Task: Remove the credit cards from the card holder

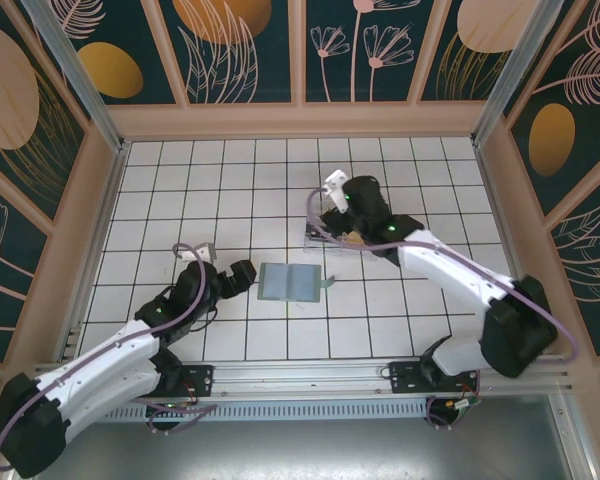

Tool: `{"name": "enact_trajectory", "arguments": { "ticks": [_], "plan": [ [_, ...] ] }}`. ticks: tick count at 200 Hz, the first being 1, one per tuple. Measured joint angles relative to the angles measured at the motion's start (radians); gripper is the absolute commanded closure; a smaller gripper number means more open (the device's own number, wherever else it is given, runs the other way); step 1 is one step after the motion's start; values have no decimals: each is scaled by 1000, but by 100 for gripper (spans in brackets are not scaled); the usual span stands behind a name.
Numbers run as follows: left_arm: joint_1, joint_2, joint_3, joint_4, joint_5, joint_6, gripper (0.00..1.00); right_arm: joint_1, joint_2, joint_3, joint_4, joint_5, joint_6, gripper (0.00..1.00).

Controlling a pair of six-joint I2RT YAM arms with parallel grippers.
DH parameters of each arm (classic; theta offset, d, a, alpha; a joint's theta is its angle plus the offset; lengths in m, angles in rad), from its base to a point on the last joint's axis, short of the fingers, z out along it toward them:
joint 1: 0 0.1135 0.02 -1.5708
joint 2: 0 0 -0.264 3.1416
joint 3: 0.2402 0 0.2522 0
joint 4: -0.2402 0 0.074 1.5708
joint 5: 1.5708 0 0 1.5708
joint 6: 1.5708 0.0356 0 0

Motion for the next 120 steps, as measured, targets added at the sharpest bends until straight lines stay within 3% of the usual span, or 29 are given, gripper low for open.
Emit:
{"name": "enact_trajectory", "arguments": {
  "ticks": [32, 70, 120],
  "plan": [
    [11, 105, 73, -12, -98, -5, 1, -61, -202, -195, 120, -11, 180, 1],
    [42, 144, 145, -12, -257, 36, 2, -151, -402, -454, 259, 93, 338, 1],
    [137, 196, 198, 40, -536, 240, 1, -317, -406, -628, 465, 196, 419, 1]
  ]
}}
